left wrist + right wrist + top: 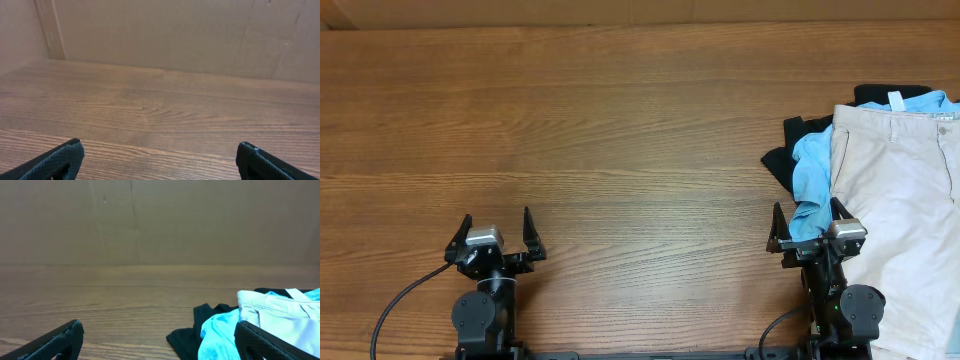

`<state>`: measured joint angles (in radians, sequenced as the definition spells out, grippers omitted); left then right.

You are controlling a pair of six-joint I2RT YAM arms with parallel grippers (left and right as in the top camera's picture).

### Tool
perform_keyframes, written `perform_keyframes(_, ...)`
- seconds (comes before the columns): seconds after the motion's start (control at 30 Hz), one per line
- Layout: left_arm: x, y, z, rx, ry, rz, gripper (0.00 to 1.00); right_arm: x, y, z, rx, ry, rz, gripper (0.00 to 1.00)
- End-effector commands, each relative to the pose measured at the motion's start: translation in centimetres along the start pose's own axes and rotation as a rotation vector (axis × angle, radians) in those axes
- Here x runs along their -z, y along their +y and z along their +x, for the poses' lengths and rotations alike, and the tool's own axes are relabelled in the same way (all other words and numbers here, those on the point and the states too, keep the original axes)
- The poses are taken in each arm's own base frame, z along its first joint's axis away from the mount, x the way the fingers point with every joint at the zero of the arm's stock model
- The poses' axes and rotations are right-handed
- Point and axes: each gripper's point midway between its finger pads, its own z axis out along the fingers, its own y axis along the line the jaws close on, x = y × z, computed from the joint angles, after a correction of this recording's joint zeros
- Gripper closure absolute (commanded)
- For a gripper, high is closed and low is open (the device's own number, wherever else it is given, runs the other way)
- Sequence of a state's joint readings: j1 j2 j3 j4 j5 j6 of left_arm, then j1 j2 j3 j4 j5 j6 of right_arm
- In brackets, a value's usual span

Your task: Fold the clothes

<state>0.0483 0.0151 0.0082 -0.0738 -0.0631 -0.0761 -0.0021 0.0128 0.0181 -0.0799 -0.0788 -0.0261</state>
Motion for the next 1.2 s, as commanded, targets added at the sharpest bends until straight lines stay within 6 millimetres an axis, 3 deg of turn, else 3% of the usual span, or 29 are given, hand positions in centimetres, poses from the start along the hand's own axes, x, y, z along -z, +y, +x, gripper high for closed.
perform_keyframes(0.0,0.0,-0.1,-0.1,0.011,-0.008,0.005,0.00,0.0,0.0,0.1,0.001,-0.005,0.001,0.00)
perform_keyframes(0.33,0.0,0.0,-0.1,-0.008,-0.009,-0.001,0.00,0.0,0.3,-0.1,0.003,-0.016,-0.018,0.00)
perform_keyframes(0.47,0.1,-1.5,-0.5,-0.008,-0.021,0.086,0.00,0.0,0.7,-0.6,0.005,-0.033,-0.040,0.00)
perform_keyframes(0.6,0.7,-3.2,-4.1,-0.013,-0.163,0.183,0.00,0.5,1.6,-3.1,0.007,-0.091,-0.090,0.00)
perform_keyframes(0.7,1.9,-3.5,-8.3,-0.018,-0.288,0.195,0.00,1.3,1.8,-6.5,-0.023,-0.159,-0.095,0.00)
perform_keyframes(0.8,3.0,-3.4,-11.1,-0.041,-0.329,0.177,0.01,2.3,2.1,-9.4,-0.036,-0.199,-0.100,0.00)
perform_keyframes(1.0,4.0,-2.7,-15.2,-0.105,-0.223,0.111,0.00,3.0,2.3,-12.1,-0.157,-0.060,-0.094,0.00)
perform_keyframes(1.17,2.6,-2.5,-17.8,-0.105,-0.022,0.076,0.00,1.3,2.4,-13.2,-0.274,0.189,-0.067,0.00)
